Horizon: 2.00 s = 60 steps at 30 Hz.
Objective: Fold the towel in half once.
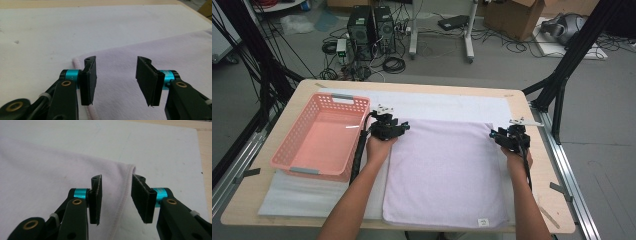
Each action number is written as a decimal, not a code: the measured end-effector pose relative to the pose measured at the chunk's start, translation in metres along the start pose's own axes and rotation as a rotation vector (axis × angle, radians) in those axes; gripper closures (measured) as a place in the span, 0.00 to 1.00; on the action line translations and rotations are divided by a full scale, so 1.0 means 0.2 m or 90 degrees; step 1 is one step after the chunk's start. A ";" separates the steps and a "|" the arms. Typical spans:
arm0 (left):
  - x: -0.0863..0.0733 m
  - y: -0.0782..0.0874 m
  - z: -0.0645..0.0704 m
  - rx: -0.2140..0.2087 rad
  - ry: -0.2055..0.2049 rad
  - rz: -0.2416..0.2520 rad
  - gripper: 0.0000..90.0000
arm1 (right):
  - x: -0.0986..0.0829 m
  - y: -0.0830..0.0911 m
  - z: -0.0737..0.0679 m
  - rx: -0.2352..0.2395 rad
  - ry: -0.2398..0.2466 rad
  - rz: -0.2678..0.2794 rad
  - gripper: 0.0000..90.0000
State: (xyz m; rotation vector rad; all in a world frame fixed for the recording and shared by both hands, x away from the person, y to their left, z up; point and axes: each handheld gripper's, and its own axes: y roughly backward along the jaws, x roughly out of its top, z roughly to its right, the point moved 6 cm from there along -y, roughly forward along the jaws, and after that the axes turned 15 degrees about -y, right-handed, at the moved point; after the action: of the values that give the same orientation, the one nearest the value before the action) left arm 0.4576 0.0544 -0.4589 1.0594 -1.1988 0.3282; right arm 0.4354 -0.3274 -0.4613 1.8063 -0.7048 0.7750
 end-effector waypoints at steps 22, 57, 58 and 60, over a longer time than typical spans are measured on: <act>-0.20 0.28 0.22 -0.062 -0.056 0.010 0.52 | -0.52 0.46 -0.15 0.062 0.108 -0.082 0.60; -0.25 0.52 0.26 -0.114 -0.064 0.093 0.23 | -0.43 0.57 -0.17 0.075 0.081 0.026 0.22; -0.25 0.52 0.25 -0.113 -0.063 0.094 0.23 | -0.43 0.56 -0.17 0.075 0.081 0.024 0.22; -0.25 0.53 0.24 -0.114 -0.060 0.098 0.23 | -0.44 0.56 -0.17 0.075 0.079 0.023 0.22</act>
State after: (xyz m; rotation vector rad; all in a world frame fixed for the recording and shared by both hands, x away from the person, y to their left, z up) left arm 0.3345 0.0842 -0.4516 0.8380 -1.3708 0.2868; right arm 0.2901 -0.3216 -0.4558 1.8365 -0.6234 0.9625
